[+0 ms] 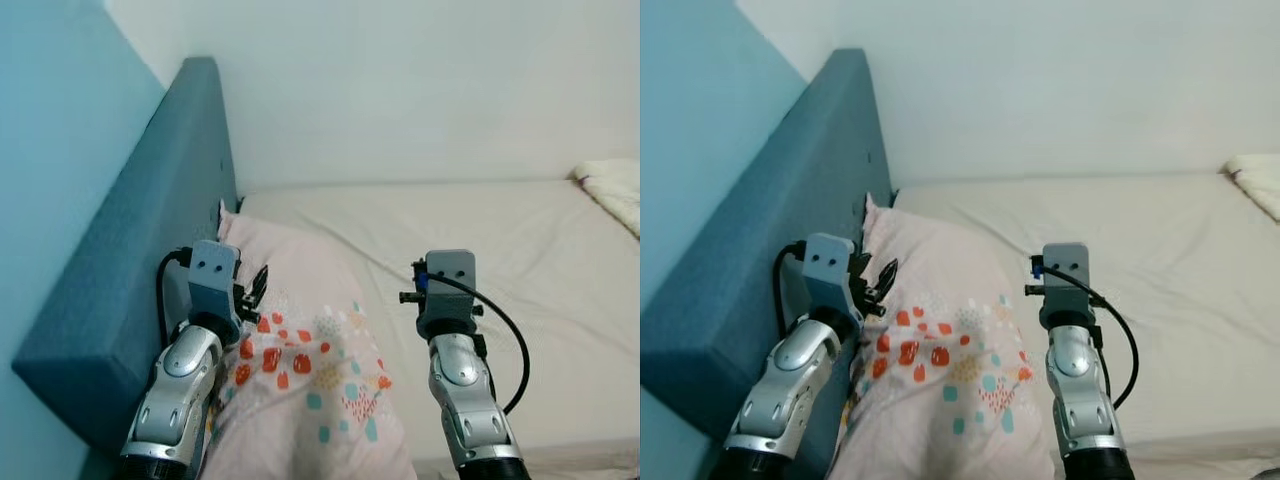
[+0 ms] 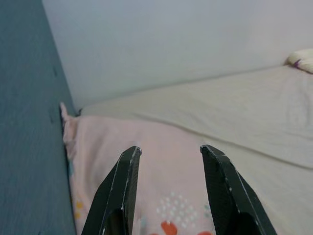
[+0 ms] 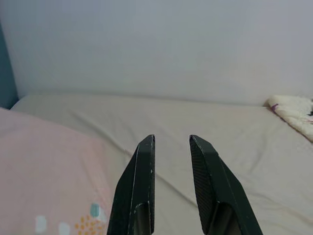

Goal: Clean up the room

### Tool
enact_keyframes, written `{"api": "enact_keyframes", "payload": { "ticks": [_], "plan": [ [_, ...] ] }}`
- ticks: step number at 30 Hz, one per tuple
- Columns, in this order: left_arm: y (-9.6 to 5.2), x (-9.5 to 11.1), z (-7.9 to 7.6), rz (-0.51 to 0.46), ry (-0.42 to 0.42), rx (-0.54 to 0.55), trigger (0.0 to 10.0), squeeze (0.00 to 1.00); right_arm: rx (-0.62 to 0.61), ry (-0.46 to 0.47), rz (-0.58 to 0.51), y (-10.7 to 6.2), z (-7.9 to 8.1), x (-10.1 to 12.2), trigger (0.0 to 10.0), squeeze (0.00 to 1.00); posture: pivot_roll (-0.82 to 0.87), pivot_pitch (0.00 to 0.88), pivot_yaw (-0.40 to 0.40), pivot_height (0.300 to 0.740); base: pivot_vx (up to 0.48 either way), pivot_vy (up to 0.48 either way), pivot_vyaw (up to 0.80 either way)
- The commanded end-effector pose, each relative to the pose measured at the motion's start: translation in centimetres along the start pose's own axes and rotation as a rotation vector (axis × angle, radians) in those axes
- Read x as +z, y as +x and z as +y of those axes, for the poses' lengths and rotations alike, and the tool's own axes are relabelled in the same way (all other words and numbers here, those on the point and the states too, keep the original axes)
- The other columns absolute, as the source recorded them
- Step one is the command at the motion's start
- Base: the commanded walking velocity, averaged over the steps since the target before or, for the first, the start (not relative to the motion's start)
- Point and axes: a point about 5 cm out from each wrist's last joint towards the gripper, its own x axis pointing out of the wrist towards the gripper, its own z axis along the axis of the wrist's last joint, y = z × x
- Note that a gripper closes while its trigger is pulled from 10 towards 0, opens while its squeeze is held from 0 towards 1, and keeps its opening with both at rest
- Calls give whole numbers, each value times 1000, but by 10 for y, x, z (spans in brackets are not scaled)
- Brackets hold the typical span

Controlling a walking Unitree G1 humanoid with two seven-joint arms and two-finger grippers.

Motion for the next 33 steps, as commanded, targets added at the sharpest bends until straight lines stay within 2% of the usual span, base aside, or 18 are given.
{"api": "enact_keyframes", "payload": {
  "ticks": [1, 4, 6, 11, 15, 25, 33],
  "plan": [
    [-4, -4, 7, 15, 7, 34, 10000, 0, 9, 11, 28, -2, 1, -5, 10000, 0, 6, 0, -61, 740, 0, 0, 0],
    [-5, -6, 11, 29, -24, 62, 10000, 0, 61, -9, 58, -3, 8, -12, 10000, 0, 8, 0, -61, 740, 0, 0, 0],
    [-6, -12, 13, 66, -12, 60, 10000, 0, 91, 11, 89, -3, 12, -18, 10000, 0, 12, 0, -64, 740, 0, 0, 0],
    [-8, -20, 11, 108, 12, 39, 10000, 0, 71, 38, 129, -3, 9, -25, 10000, 0, 17, 0, -70, 740, 0, 0, 0],
    [-9, -24, 12, 132, 9, 67, 10000, 0, 68, 49, 183, -3, 6, -34, 10000, 0, 20, 0, -70, 740, 0, 0, 0],
    [-4, -28, 9, 162, -19, 53, 10000, 0, 105, 80, 222, -4, 11, -44, 10000, 0, 15, 0, -60, 740, 0, 0, 0],
    [-6, -34, 14, 187, -23, 86, 10000, 0, 110, 77, 213, -7, 9, -45, 10000, 0, 11, 0, -57, 740, 0, 0, 0]
  ]
}}
